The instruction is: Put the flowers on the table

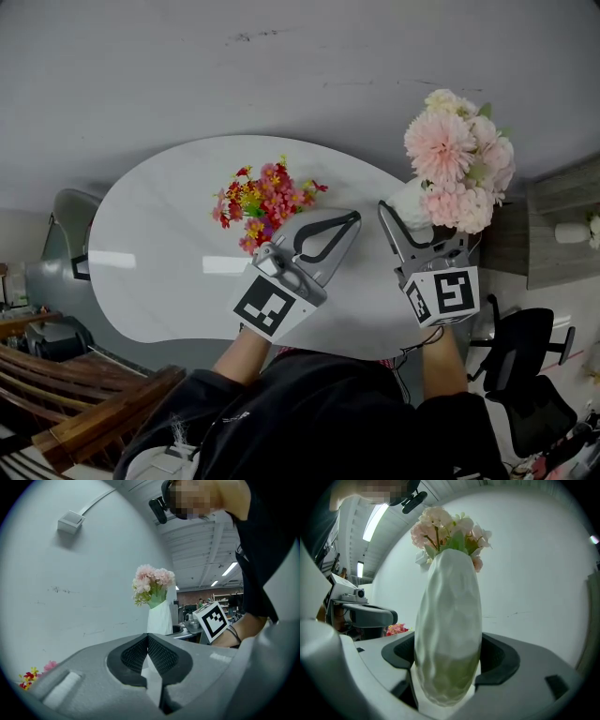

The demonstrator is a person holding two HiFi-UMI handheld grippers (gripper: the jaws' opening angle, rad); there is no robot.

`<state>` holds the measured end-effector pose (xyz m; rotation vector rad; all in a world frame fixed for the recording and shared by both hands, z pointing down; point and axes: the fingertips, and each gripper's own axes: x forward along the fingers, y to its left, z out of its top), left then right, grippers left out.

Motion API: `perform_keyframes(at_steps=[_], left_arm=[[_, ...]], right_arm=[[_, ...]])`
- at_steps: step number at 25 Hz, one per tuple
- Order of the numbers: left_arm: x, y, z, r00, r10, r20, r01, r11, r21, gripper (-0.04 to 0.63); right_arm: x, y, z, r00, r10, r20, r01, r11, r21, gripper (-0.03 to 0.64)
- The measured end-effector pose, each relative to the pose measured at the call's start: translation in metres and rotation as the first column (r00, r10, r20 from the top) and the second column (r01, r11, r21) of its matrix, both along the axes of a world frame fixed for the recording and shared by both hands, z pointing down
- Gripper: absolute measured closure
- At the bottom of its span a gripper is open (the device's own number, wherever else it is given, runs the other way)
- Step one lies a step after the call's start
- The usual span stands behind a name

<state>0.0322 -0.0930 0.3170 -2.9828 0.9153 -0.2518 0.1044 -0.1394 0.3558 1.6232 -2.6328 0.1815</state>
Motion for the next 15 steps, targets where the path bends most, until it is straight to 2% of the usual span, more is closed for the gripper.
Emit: perform_keyframes(at_steps=[15], left_arm=[[0.005, -0.008, 0.008, 1.000, 0.004, 0.011, -0.004, 1.000, -0.027, 0.591]], right_arm=[[-0.005, -0.017, 0.018, 1.000, -0.020, 0.004, 0.020, 1.000, -0.022, 0.233]])
